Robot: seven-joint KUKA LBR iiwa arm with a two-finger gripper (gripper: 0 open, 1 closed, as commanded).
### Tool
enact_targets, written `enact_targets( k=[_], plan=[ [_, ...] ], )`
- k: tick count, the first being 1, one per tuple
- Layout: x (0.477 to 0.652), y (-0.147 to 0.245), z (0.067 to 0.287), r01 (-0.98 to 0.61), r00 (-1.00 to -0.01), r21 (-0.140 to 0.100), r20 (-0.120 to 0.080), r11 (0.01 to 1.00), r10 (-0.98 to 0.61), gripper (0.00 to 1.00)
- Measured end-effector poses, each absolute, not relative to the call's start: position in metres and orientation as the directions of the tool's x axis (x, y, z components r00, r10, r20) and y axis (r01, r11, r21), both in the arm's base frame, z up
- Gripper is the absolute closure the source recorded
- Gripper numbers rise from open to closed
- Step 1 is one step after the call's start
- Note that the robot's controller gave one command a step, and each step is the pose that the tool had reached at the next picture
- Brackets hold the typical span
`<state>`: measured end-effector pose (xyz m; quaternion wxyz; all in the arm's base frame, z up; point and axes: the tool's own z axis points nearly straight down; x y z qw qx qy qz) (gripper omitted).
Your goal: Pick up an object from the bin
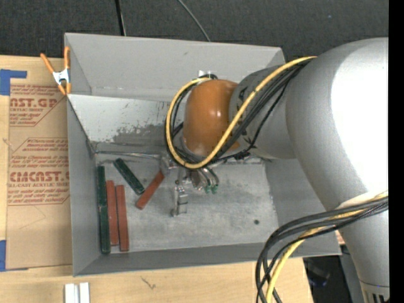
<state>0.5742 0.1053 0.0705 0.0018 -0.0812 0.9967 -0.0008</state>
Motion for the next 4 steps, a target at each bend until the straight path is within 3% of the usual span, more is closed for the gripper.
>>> enact_targets(
  k=[1,2,3,4],
  plan=[
    [0.565,0.139,0.074,-0.242,-0.970,0.000,-0.003,0.970,-0.242,0.00],
    [0.574,0.195,0.073,-0.191,-0.982,0.000,-0.004,0.982,-0.191,1.00],
    [0.574,0.195,0.073,-0.190,-0.982,0.000,-0.004,0.982,-0.190,1.00],
    [0.571,0.183,0.127,-0.199,-0.980,0.000,0.005,0.980,-0.199,1.00]
  ],
)
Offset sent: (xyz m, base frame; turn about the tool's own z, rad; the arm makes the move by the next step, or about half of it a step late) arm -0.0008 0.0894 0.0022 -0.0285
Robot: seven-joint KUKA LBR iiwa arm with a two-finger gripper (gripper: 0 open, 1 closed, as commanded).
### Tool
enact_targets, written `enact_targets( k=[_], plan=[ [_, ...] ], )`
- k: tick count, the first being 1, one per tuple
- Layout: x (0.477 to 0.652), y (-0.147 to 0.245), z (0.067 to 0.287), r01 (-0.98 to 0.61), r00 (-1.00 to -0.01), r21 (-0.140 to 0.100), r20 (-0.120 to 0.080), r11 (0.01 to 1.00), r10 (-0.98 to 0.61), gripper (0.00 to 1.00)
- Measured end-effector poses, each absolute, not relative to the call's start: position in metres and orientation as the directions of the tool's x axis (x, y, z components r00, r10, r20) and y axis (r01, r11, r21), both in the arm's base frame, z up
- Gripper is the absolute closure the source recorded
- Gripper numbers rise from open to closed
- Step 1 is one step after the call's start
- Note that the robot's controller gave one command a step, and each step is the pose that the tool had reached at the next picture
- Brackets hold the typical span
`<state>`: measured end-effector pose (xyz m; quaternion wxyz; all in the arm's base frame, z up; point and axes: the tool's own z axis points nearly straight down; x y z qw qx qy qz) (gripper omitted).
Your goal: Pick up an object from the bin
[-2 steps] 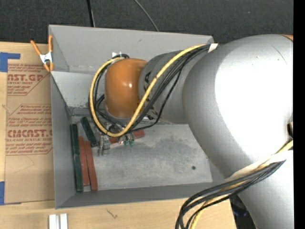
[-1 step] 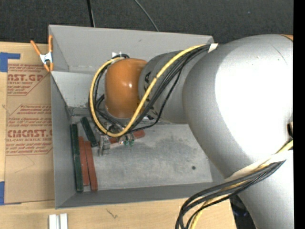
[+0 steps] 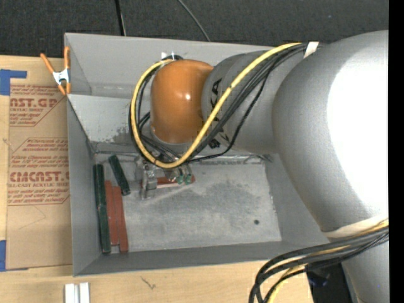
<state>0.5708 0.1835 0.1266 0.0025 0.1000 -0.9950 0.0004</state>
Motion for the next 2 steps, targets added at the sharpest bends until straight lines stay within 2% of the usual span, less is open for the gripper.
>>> enact_targets(
  k=[1,2],
  plan=[
    [0.586,0.176,0.159,-0.176,-0.984,0.001,-0.008,0.984,-0.176,1.00],
    [0.559,0.140,0.348,-0.229,-0.973,0.000,0.000,0.973,-0.229,1.00]
  ],
)
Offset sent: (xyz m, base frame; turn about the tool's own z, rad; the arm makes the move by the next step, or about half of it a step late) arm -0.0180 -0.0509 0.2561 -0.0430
